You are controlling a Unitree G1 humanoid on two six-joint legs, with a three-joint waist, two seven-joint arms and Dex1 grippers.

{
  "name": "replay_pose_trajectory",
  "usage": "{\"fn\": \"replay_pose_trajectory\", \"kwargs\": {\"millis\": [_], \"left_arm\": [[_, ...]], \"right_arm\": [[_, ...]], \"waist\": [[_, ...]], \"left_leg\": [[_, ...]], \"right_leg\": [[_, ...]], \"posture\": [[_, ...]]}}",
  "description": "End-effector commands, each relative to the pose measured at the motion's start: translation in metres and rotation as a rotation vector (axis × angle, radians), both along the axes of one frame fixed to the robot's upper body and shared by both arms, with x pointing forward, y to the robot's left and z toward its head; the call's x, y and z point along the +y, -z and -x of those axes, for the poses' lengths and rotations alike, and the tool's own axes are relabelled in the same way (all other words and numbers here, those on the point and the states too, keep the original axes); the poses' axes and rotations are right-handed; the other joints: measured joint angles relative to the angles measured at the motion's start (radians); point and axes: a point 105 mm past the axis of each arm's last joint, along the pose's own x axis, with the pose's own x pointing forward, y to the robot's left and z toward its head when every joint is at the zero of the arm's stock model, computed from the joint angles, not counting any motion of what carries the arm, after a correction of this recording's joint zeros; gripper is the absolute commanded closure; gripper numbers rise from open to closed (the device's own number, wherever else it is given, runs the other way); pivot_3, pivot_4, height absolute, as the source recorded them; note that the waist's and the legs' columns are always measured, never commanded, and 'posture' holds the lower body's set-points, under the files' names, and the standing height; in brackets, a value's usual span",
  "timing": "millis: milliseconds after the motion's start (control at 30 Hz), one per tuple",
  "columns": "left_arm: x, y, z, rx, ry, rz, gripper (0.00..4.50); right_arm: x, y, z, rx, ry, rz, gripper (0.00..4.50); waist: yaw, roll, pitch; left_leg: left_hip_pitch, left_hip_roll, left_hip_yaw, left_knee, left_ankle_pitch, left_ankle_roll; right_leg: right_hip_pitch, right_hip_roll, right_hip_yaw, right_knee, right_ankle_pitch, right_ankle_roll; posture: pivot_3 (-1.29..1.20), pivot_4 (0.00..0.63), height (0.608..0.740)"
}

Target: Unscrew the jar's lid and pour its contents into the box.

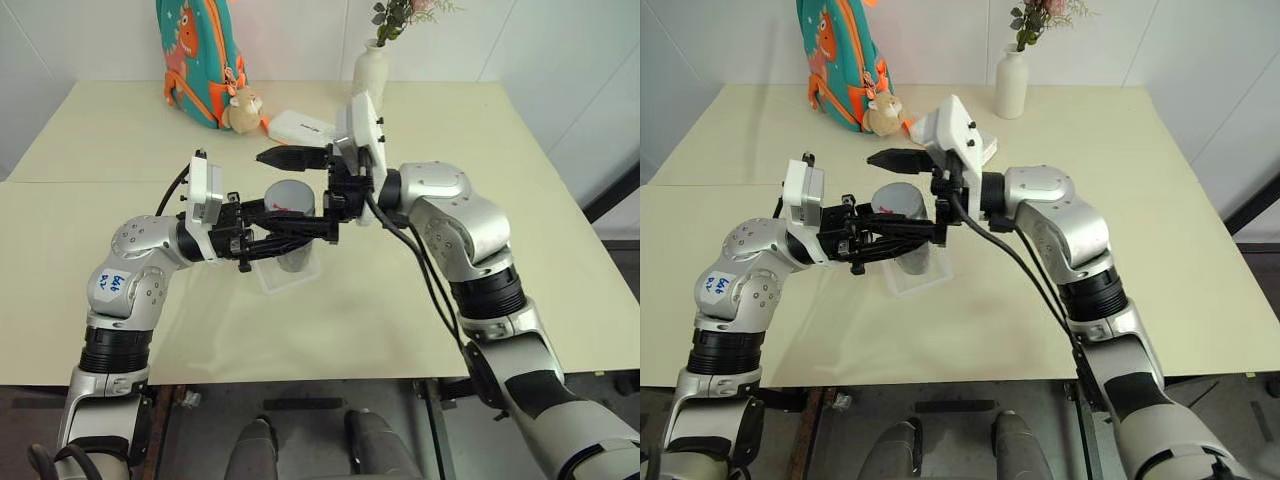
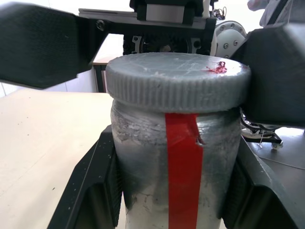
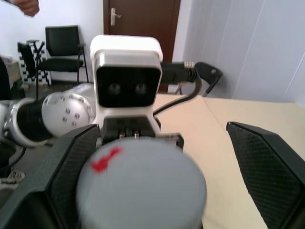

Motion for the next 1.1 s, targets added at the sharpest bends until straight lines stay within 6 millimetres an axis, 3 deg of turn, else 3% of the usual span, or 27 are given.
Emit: {"fn": "replay_pose_trajectory", "kwargs": {"millis": [33, 200, 400, 633, 767, 1100], "left_arm": [[0.001, -0.01, 0.011, -0.067, 0.024, 0.01, 2.3], [0.004, -0.008, 0.01, -0.051, 0.005, 0.009, 2.3], [0.009, -0.009, 0.008, -0.054, -0.018, 0.007, 2.3], [0.01, -0.007, 0.005, -0.046, -0.025, 0.002, 2.3], [0.006, -0.007, 0.005, -0.03, -0.007, 0.002, 2.3], [0.0, -0.008, 0.008, 0.005, 0.023, 0.005, 2.3]], "right_arm": [[-0.036, -0.01, -0.019, -0.031, 0.108, -0.008, 0.02], [-0.06, -0.011, -0.024, -0.019, 0.131, -0.002, 0.02], [-0.068, -0.009, -0.015, 0.02, 0.099, 0.01, 0.02], [-0.035, -0.012, 0.019, 0.026, -0.064, 0.009, 0.02], [-0.016, -0.012, 0.026, 0.029, -0.094, -0.014, 0.02], [0.011, -0.012, 0.004, 0.021, 0.004, -0.019, 0.02]], "waist": [[0.0, 0.0, 0.0], [-0.001, 0.001, 0.001], [-0.004, 0.001, 0.001], [-0.003, 0.004, 0.003], [-0.002, 0.004, 0.003], [-0.004, 0.004, 0.003]], "left_leg": [[0.0, 0.0, 0.0, 0.0, 0.0, 0.0], [0.0, 0.0, 0.0, 0.0, 0.0, 0.0], [0.0, 0.0, 0.0, -0.001, 0.0, 0.001], [0.0, 0.001, 0.0, -0.001, 0.0, 0.001], [0.0, 0.001, 0.0, 0.0, 0.0, 0.001], [0.0, 0.001, 0.0, 0.0, 0.0, 0.0]], "right_leg": [[0.0, 0.0, 0.0, 0.0, 0.0, 0.0], [0.0, 0.0, 0.0, 0.0, 0.0, 0.0], [0.0, 0.001, 0.001, -0.002, 0.0, 0.0], [0.0, 0.002, 0.001, -0.001, 0.0, 0.0], [0.0, 0.002, 0.001, -0.001, 0.0, 0.0], [0.0, 0.002, 0.001, -0.001, 0.0, 0.0]], "posture": [[0.0, 0.15, 0.74], [0.0, 0.15, 0.74], [0.0, 0.15, 0.74], [0.0, 0.15, 0.74], [0.0, 0.15, 0.74], [0.0, 0.15, 0.74]]}}
